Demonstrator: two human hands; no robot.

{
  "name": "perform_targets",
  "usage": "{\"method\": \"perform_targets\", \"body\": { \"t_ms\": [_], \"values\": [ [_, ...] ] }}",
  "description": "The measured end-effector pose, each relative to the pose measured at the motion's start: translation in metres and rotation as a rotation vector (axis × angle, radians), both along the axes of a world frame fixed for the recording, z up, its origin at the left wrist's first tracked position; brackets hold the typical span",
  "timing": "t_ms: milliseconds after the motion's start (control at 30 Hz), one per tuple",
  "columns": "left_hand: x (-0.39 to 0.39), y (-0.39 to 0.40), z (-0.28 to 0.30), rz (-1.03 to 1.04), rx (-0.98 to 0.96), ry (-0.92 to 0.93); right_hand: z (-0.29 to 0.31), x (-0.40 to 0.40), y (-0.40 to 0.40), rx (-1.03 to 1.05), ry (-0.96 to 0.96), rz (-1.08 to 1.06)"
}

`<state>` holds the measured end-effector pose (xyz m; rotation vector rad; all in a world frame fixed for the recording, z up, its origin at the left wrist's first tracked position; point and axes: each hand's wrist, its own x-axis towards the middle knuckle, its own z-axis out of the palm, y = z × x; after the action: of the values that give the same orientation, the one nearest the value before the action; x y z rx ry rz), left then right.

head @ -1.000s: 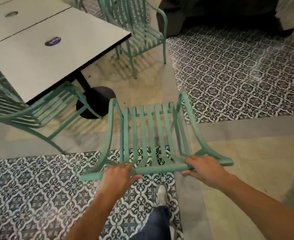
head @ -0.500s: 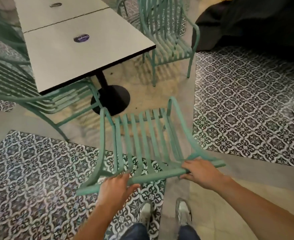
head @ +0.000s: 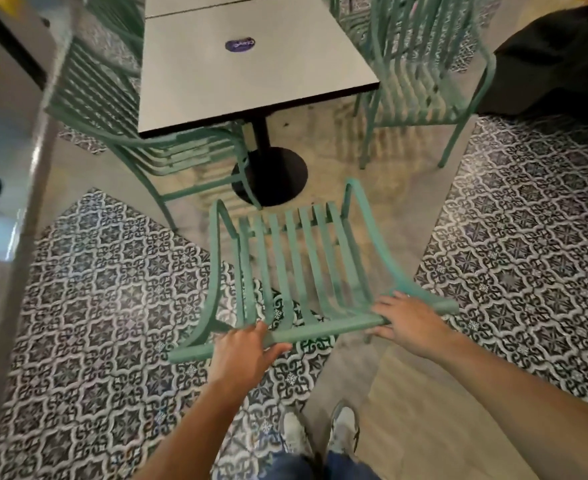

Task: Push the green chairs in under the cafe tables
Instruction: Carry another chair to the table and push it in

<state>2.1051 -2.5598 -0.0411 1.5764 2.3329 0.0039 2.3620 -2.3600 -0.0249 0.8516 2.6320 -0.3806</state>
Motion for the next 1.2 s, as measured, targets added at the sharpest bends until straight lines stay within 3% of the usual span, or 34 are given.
{"method": "perform_targets", "body": {
  "t_ms": [100,167,200,267,333,400,467,500,633,733,933,1200],
  "values": [
    [-0.006,-0.003,0.002,0.081,-0.026,-0.084,-0.005,0.002,0.000,0.009,0.084,-0.097],
    [-0.019,-0.014,0.000,0.232,0.022,-0.069,-0.006,0.001,0.001,0.134,0.263,-0.300],
    [-0.027,-0.023,-0.001,0.356,0.069,-0.033,-0.006,0.001,0.001,0.194,0.426,-0.499],
    [-0.036,-0.041,0.002,0.737,0.241,-0.059,-0.014,0.008,0.002,0.158,0.779,-1.110],
    [-0.037,-0.052,0.007,1.257,0.450,-0.399,-0.020,0.014,0.000,-0.188,1.045,-1.772],
    [-0.035,-0.056,0.008,1.673,0.577,-1.024,-0.028,0.012,-0.004,-0.714,1.081,-2.050],
    [-0.032,-0.051,0.016,1.800,0.660,-1.522,-0.030,0.004,-0.002,-1.080,1.080,-2.023],
    [-0.033,-0.043,0.020,1.797,0.660,-1.649,-0.032,-0.001,0.002,-1.144,1.087,-2.000],
    [-0.040,-0.016,0.026,1.924,0.620,-1.524,-0.039,-0.006,0.016,-1.184,1.093,-2.009],
    [-0.047,-0.015,0.005,1.929,0.667,-1.655,-0.039,-0.008,0.023,-1.189,1.117,-2.020],
    [-0.042,0.005,0.023,1.892,0.552,-1.501,-0.028,-0.012,0.043,-1.149,1.173,-2.079],
    [-0.071,0.045,0.022,1.910,0.579,-1.544,-0.029,-0.039,0.094,-1.185,1.200,-2.038]
  ]
}}
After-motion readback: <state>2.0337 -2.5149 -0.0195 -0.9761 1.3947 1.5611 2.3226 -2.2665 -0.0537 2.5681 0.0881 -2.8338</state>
